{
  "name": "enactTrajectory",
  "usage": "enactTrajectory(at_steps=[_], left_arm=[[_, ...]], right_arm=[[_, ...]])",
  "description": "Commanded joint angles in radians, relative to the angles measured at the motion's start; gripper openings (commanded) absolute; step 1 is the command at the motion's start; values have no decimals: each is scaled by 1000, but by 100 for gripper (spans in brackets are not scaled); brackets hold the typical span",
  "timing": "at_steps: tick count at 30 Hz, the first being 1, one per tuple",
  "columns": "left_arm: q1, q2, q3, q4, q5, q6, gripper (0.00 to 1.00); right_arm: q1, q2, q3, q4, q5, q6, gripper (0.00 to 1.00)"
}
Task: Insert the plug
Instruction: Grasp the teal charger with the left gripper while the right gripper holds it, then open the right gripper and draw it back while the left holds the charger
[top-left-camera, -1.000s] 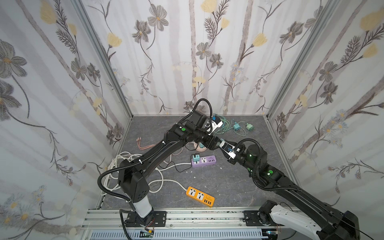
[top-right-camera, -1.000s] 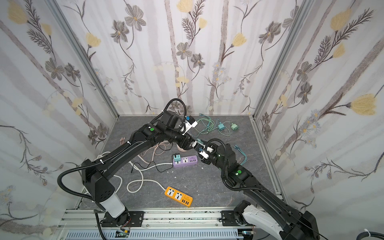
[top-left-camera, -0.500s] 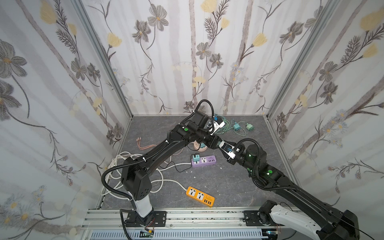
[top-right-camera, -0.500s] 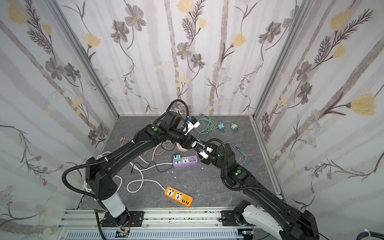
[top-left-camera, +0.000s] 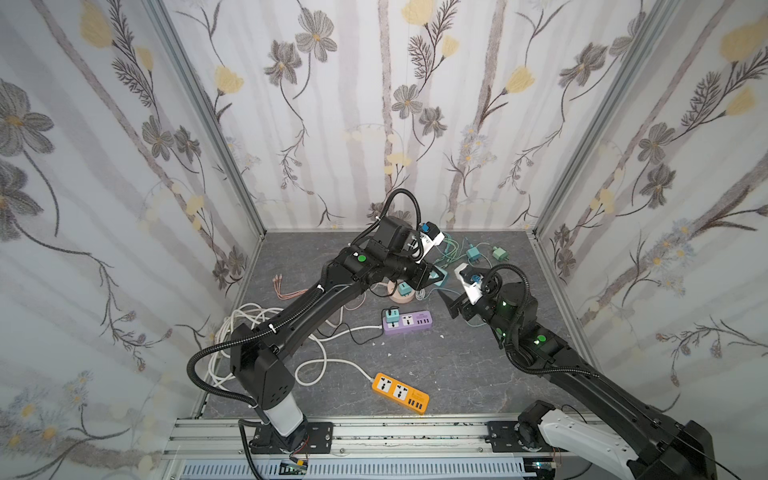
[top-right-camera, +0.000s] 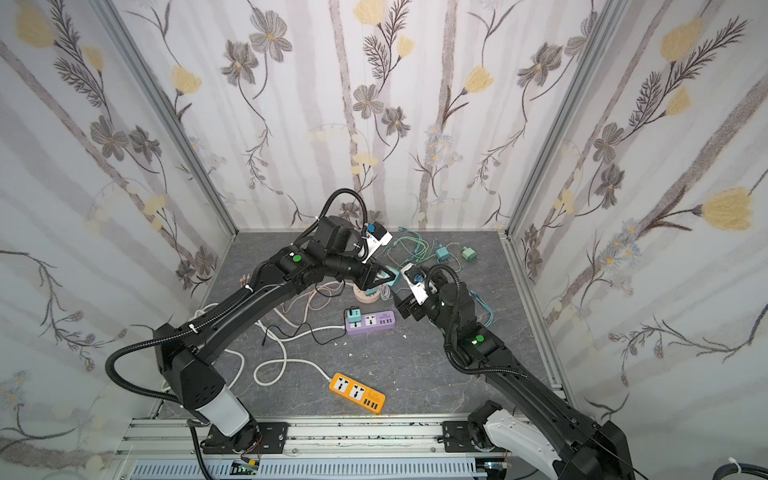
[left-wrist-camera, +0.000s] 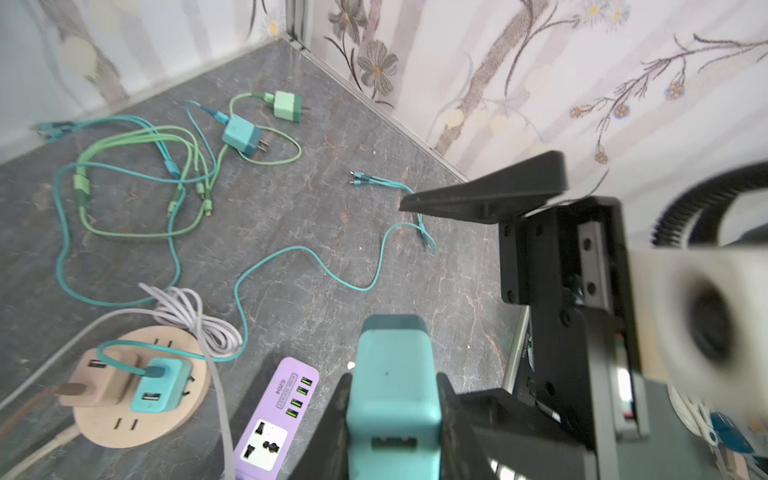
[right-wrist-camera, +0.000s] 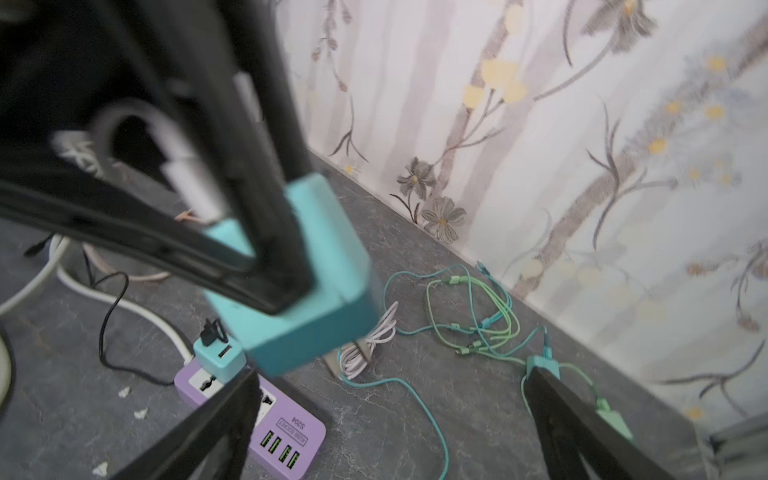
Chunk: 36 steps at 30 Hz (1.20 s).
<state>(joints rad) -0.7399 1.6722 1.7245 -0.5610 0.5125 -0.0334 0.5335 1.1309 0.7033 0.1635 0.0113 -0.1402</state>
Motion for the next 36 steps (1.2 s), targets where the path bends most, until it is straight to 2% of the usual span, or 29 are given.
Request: enactTrajectory(at_steps=[1, 7, 11, 13, 14, 18, 23, 27, 32, 33, 36], left_arm=[[0, -9, 50, 24, -31, -38, 0], [0, 2, 73, 46, 5, -47, 0], [0, 11, 62, 43, 18, -48, 0], [0, 11, 52, 43, 17, -49, 0], [0, 9, 47, 42, 15, -49, 0], [0, 1, 35, 39, 10, -43, 0], [0, -2, 29, 44, 12, -42, 0], [0, -5, 24, 50, 13, -45, 0], [0, -9, 14, 52, 16, -45, 0], [1, -9, 14, 52, 18, -44, 0], [0, -11, 22, 46, 34, -29, 0]], right_arm=[[-89, 40, 21, -2, 9, 466, 99], [-185, 284, 170, -172, -139, 769, 96], [-220, 465, 224, -149, -258, 994, 86], [-225, 578, 271, -133, -328, 1084, 85], [-222, 616, 284, -136, -346, 1106, 85], [-213, 745, 320, -73, -457, 1177, 71], [-193, 843, 327, 12, -469, 1278, 64], [-167, 923, 368, 30, -474, 1303, 62], [-138, 1014, 415, 74, -474, 1332, 54], [-135, 1027, 424, 79, -462, 1331, 47], [-158, 1029, 427, 172, -440, 1327, 14]])
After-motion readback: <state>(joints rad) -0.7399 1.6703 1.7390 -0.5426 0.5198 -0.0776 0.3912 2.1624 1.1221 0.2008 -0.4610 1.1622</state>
